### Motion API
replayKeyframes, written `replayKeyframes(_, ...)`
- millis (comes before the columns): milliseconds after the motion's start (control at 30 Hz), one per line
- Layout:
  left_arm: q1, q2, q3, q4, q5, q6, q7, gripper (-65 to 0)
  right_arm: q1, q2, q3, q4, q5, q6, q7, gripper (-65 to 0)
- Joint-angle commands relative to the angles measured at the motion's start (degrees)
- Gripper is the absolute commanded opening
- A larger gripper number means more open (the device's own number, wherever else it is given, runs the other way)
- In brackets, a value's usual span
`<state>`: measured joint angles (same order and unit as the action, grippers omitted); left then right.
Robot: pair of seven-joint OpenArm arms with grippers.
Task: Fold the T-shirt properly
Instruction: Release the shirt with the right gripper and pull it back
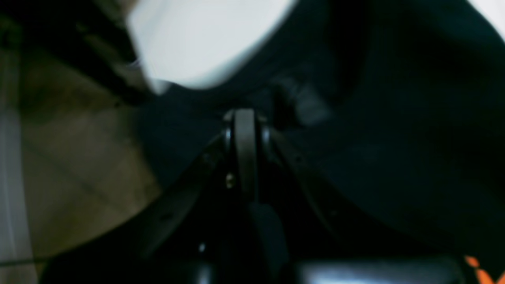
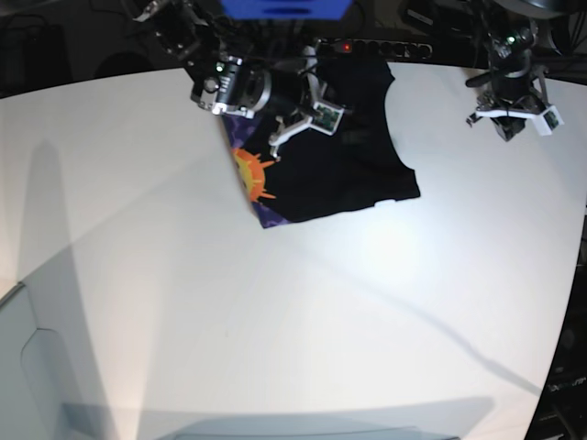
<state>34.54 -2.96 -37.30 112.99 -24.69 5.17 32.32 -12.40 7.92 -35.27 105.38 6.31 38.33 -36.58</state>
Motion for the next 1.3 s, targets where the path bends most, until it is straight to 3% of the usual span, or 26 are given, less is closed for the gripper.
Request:
replayKeyframes(0,0.31,-0.51,-0.2,1.08,0.12,-0.2,-1.33,-50.6,1.28,0.47,-0.56,1.65,0.68,1.67,1.37,-65.0)
replayKeyframes(67,0.31,0.02,-0.2,1.08,0.12,-0.2,-1.33,-50.6,1.81,0.65,-0.65,3.23,0.77,1.67,1.37,-65.0)
replayKeyframes(533,0.84,4.24,-0.02,2.4,0.03,-0.29,-1.33,-50.5,1.37,0.21,17.02,6.4,0.86,1.67,1.19,-65.0)
replayKeyframes(833,1.72,3.71,-0.37,2.4,-9.11,-0.29,-1.33,-50.5,4.62,0.12,23.88,-4.42,0.86,1.67,2.6,-65.0)
replayKeyframes(1067,1.98,3.71,-0.37,2.4,-9.99,-0.29,-1.33,-50.5,4.71,0.21,29.42,-10.04,0.77,1.67,6.91,-65.0)
replayKeyframes(1133,1.98,3.71,-0.2,2.4,-9.99,-0.29,-1.33,-48.3,5.85,0.21,30.65,-12.06,0.77,1.67,6.91,-65.0)
replayKeyframes(1267,2.25,4.15,-0.02,2.4,-9.99,-0.2,-1.24,-32.8,6.21,0.21,34.52,-12.68,0.95,1.67,6.91,-65.0)
